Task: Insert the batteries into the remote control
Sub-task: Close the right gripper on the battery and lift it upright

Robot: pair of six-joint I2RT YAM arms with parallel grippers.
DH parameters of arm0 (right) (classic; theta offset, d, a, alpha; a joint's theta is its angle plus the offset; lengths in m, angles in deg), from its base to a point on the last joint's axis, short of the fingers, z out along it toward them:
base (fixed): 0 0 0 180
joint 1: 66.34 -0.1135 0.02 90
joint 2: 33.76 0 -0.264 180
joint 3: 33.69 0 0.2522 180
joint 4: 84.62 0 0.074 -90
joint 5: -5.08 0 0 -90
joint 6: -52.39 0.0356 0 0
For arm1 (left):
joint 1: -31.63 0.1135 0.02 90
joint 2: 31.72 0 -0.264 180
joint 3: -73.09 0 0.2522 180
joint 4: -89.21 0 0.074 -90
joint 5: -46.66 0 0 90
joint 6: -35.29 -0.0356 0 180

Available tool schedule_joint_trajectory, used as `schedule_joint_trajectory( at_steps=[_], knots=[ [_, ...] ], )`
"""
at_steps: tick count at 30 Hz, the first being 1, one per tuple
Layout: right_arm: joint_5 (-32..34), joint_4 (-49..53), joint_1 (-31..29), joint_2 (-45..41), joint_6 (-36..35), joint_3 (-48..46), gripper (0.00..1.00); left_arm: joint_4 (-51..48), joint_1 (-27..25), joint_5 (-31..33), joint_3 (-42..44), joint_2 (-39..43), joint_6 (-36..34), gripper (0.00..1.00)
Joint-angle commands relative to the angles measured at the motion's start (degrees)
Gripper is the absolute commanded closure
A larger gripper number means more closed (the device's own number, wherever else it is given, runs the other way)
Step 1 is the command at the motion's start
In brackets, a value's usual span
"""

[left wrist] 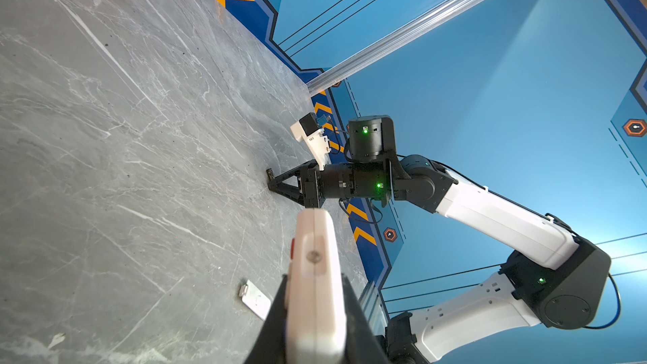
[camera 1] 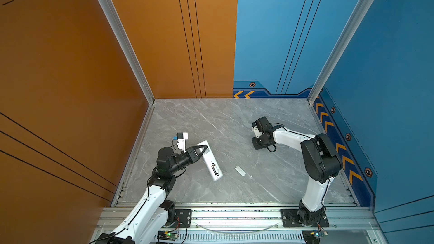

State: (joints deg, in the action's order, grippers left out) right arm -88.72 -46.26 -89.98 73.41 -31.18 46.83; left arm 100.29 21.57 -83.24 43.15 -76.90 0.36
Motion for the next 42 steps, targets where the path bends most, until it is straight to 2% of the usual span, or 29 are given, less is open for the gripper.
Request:
schedule_joint_trajectory(
  at_steps=[1, 19, 42],
  knots=[
    [1.71, 2.49, -0.39, 1.41, 0.20, 1.71, 0.82, 1.44, 0.75, -0.37, -0.32, 0.50, -0.58, 1.00],
    [2.29, 2.71, -1.98, 1.90, -0.04, 1.52, 0.93, 1.66, 1.06, -0.62, -0.10, 0.80, -0.31, 1.00],
    [-0.02, 0.50, -14.99, -0.48, 3.23, -0.79, 0.98, 1.61, 1.23, -0.26, 0.30, 1.07, -0.29, 1.00]
  ],
)
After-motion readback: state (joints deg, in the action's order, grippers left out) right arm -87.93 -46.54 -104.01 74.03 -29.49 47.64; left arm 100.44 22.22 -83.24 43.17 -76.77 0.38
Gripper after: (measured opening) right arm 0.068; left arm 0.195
